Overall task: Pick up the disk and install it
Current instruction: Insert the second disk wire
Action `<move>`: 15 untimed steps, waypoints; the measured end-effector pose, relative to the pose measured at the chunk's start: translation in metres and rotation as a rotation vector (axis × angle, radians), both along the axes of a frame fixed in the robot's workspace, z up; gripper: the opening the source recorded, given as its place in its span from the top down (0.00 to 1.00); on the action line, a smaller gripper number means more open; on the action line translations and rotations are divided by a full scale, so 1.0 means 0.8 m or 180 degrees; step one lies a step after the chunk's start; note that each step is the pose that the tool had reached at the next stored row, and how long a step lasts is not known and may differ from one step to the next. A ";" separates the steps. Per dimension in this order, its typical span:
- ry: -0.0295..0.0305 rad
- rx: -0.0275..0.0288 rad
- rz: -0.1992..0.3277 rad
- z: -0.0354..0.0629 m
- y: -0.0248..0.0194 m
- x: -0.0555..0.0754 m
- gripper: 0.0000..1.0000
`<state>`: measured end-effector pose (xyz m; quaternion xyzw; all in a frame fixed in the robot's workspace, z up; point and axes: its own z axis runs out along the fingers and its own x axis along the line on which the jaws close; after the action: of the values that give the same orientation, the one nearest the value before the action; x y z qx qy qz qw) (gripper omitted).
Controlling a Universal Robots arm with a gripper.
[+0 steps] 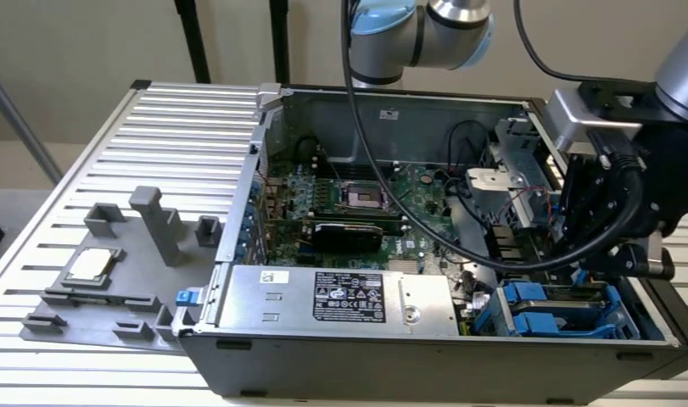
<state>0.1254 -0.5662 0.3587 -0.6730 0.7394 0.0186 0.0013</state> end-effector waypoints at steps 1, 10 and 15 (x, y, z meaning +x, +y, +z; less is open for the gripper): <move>-0.0012 0.0000 0.0000 -0.002 0.0000 0.000 0.84; -0.0049 -0.0025 0.0000 -0.014 -0.0010 0.000 0.84; -0.0050 -0.0041 0.0000 -0.015 -0.0036 0.001 0.84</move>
<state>0.1264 -0.5691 0.3468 -0.6732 0.7394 0.0085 0.0027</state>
